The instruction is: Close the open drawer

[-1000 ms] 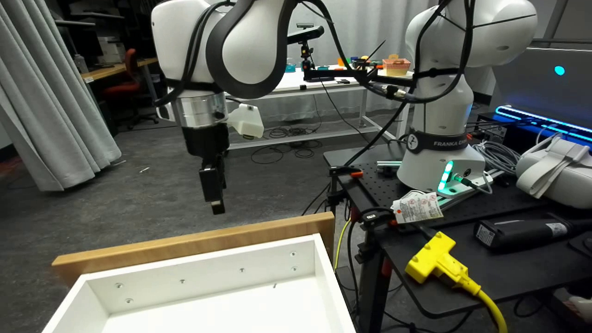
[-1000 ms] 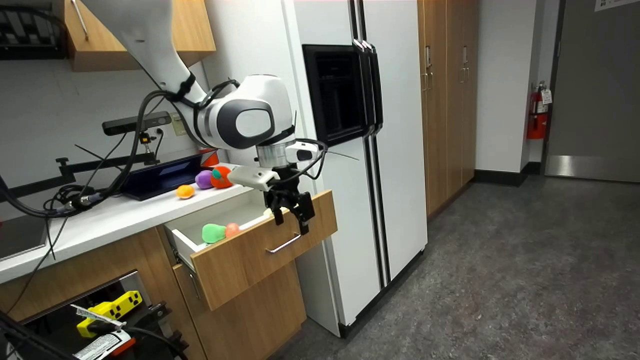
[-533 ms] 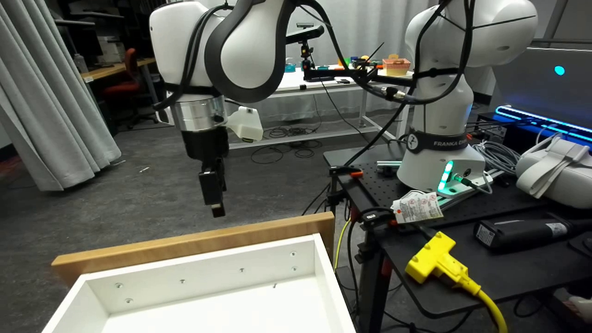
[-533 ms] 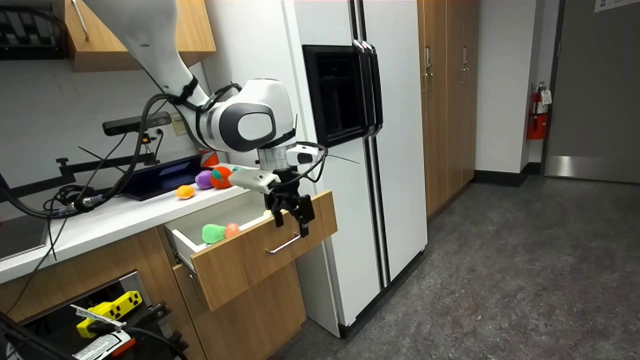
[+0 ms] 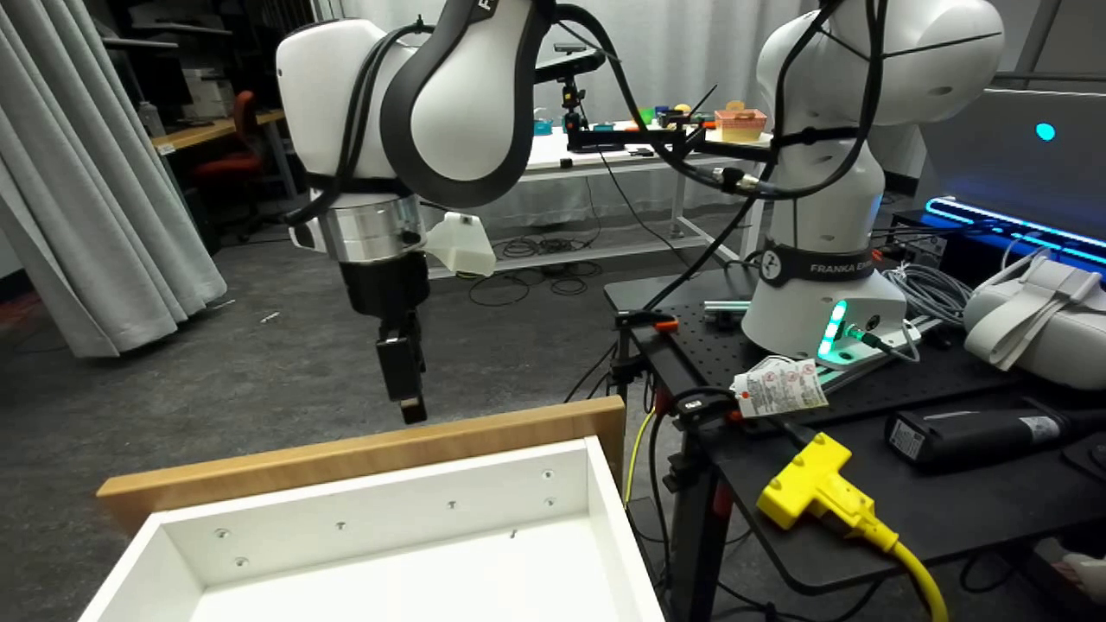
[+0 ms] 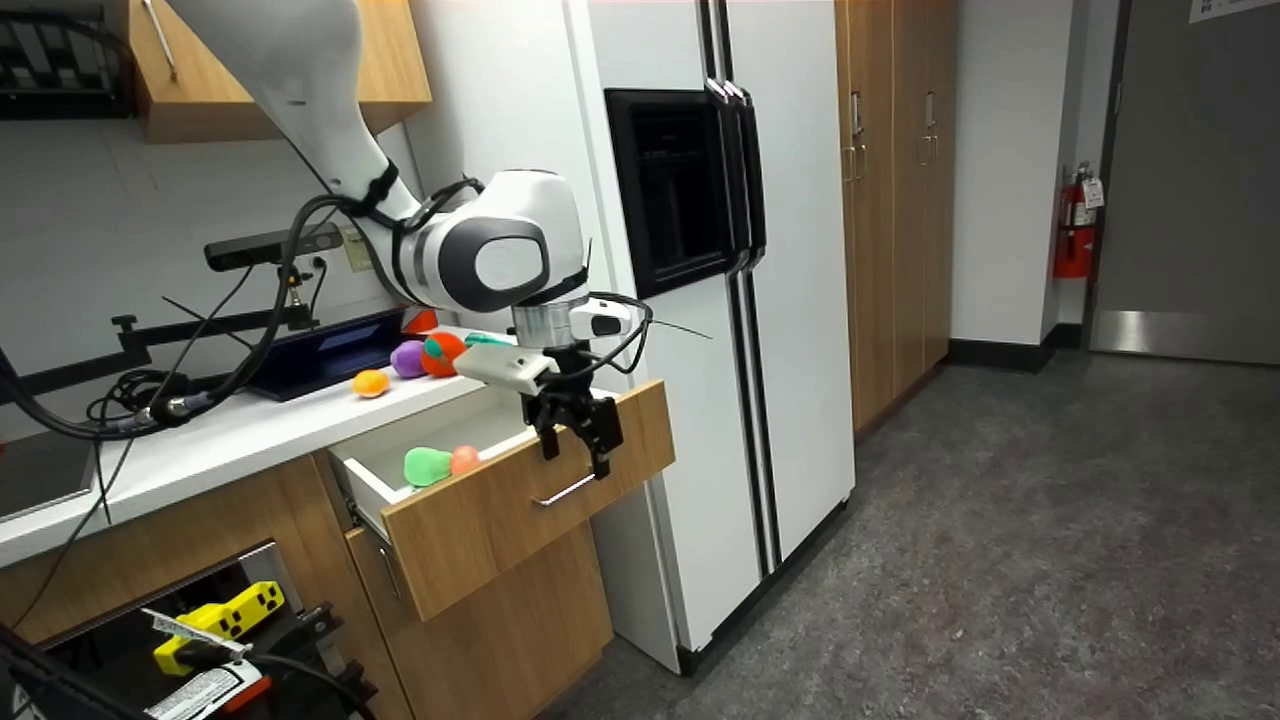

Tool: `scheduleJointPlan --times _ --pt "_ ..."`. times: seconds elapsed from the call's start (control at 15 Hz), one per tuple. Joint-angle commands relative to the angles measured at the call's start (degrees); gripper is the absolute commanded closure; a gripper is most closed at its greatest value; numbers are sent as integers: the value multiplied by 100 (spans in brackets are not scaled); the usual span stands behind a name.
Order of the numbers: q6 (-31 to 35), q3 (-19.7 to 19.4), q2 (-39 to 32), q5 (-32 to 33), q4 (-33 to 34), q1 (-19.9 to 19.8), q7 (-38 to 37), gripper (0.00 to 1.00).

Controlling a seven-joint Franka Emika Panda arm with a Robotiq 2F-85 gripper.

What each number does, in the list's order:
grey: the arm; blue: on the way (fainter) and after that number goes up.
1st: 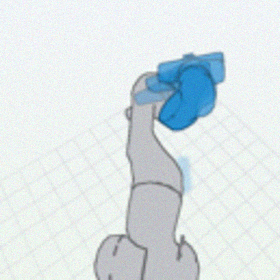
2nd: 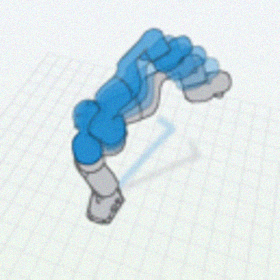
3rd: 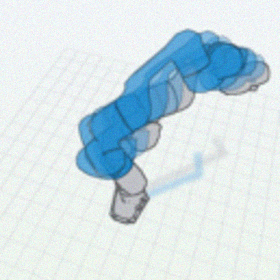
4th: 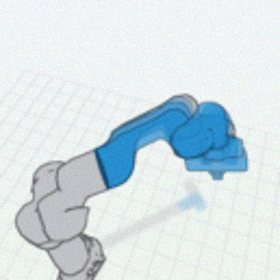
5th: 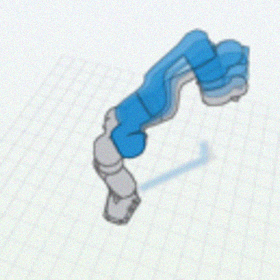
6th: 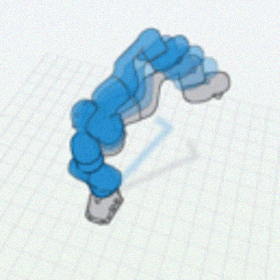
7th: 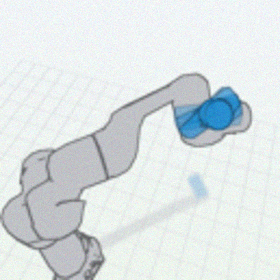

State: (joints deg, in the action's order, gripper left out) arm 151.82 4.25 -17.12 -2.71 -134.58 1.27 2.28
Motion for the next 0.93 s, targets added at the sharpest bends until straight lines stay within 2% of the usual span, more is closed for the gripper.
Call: scheduleJointPlan --times 0.0,0.07,0.13,0.73,0.87 --pt "157 169 -475 -240 363 -52 267 0" --pt "132 218 -578 -306 461 -71 294 0" --pt "109 275 -678 -396 549 -102 341 18" --pt "-118 1052 -1080 -1580 1077 -377 875 89" --pt "-133 1224 -1134 -1812 1122 -402 984 100"
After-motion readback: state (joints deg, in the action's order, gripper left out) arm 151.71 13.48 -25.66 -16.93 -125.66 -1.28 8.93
